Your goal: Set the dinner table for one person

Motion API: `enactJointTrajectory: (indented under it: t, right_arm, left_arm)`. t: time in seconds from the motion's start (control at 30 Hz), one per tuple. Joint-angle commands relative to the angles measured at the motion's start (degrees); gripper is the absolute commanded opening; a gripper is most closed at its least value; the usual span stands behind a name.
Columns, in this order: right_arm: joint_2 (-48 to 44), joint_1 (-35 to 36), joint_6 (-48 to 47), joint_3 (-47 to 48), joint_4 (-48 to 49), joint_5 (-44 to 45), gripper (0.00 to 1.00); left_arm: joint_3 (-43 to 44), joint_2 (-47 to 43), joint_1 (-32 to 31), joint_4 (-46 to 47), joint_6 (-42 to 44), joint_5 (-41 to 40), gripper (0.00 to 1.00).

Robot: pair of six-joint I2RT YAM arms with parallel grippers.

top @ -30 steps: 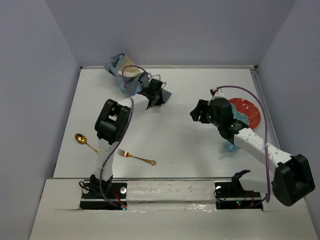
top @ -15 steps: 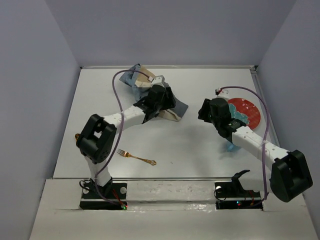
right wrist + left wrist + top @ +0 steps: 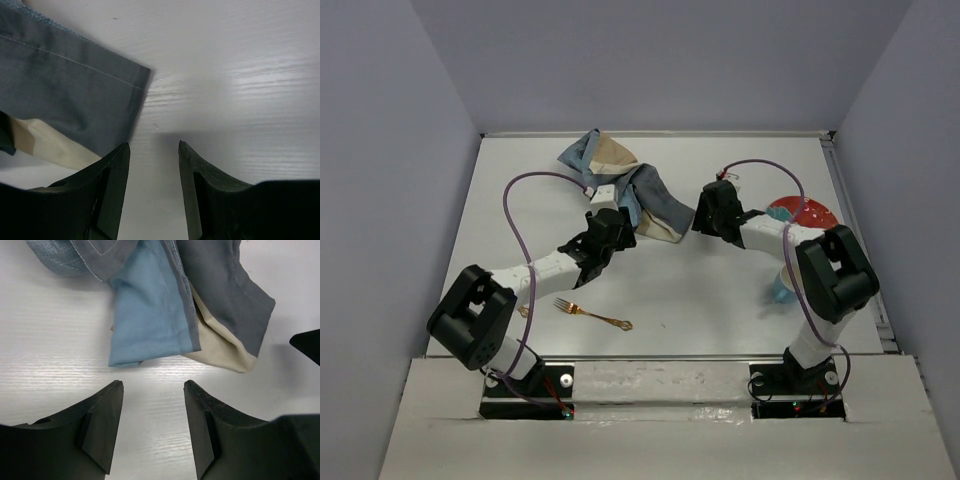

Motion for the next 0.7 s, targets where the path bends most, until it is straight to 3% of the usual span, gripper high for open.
enactJointTrajectory:
  t: [0.0, 0.6, 0.67]
  right_arm:
    - [5.5, 0.4, 0.1, 6.1, 2.5, -1.2, 0.49]
    - [17.4, 0.4, -4.6, 16.4, 1.3, -1.1, 0.49]
    - [18.0, 0.4, -5.2, 17.1, 0.4, -0.5, 0.43]
  left_arm:
    - [0.1, -0.9, -1.3, 4.5, 5.6, -5.0, 0.63]
    - [8.0, 7.5, -4.3, 3.5, 16.8, -7.4, 0.66]
    - [8.4, 8.0, -4.3, 3.4, 17.8, -8.0, 0.66]
